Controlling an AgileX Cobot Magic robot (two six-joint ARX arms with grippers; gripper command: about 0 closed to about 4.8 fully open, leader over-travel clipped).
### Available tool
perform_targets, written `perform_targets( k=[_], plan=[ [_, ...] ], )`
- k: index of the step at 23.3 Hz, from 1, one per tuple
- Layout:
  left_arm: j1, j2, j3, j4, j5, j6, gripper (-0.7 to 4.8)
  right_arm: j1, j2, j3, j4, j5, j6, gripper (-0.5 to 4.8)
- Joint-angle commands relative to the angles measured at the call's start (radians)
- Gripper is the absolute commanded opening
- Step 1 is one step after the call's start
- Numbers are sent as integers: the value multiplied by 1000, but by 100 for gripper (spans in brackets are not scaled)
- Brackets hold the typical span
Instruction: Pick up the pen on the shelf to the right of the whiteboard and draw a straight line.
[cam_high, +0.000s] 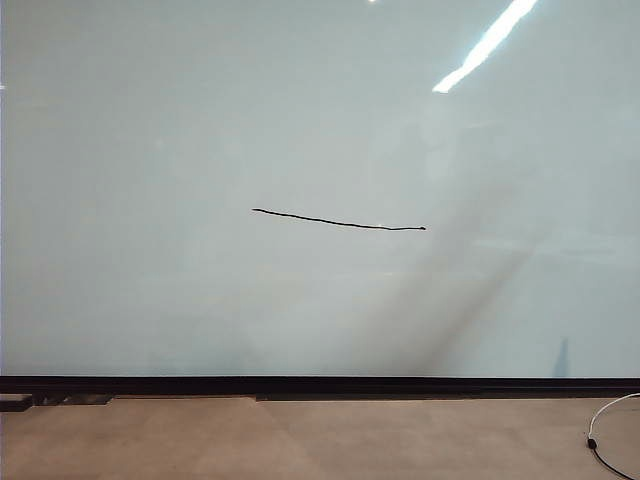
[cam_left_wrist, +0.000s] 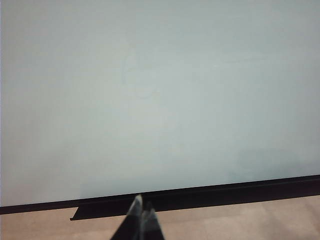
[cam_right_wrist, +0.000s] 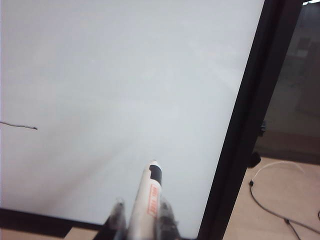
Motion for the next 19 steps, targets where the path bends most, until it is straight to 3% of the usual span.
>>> perform_targets(
  k=[1, 19],
  plan=[
    [0, 0, 3, 5, 2, 2, -5, 0, 0, -7, -43, -2, 5, -4],
    [0, 0, 3, 5, 2, 2, -5, 0, 0, -7, -79, -2, 5, -4]
  ],
)
